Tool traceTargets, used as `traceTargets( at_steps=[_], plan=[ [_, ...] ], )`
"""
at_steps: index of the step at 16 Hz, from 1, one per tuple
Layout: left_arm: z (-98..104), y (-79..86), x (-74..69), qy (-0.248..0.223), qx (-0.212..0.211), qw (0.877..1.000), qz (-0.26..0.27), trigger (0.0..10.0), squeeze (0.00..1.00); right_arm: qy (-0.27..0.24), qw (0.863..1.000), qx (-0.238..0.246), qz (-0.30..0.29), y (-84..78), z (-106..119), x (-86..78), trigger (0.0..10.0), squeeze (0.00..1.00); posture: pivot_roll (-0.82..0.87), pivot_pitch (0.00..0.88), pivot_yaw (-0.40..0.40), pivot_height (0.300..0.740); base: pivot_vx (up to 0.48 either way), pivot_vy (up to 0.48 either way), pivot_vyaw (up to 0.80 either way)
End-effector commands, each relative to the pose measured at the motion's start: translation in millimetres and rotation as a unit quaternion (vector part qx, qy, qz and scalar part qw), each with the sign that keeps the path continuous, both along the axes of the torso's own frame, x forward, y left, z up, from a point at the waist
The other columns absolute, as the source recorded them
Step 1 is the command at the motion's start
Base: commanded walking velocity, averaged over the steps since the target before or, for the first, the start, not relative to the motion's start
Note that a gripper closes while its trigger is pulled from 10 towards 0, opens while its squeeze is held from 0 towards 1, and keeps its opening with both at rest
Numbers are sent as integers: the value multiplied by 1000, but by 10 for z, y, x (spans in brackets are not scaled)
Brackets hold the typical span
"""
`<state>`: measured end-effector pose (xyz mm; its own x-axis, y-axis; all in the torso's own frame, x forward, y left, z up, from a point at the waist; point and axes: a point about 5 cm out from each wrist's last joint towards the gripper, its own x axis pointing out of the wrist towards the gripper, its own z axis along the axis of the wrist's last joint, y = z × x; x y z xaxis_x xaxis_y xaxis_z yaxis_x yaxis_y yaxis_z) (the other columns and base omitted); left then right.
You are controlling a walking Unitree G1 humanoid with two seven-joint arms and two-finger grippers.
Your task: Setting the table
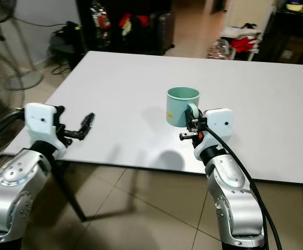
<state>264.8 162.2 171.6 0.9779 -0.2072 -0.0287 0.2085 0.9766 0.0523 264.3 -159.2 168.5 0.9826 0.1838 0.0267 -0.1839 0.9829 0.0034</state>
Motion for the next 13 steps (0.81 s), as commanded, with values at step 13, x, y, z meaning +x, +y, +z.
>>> traceTargets(
  at_steps=[13],
  plan=[
    [11,-56,-48,1,-1,1000,-23,10000,0,-5,1000,-1,4,29,-5,27,10000,0,-80,27,40,740,294,0,-41]
  ],
)
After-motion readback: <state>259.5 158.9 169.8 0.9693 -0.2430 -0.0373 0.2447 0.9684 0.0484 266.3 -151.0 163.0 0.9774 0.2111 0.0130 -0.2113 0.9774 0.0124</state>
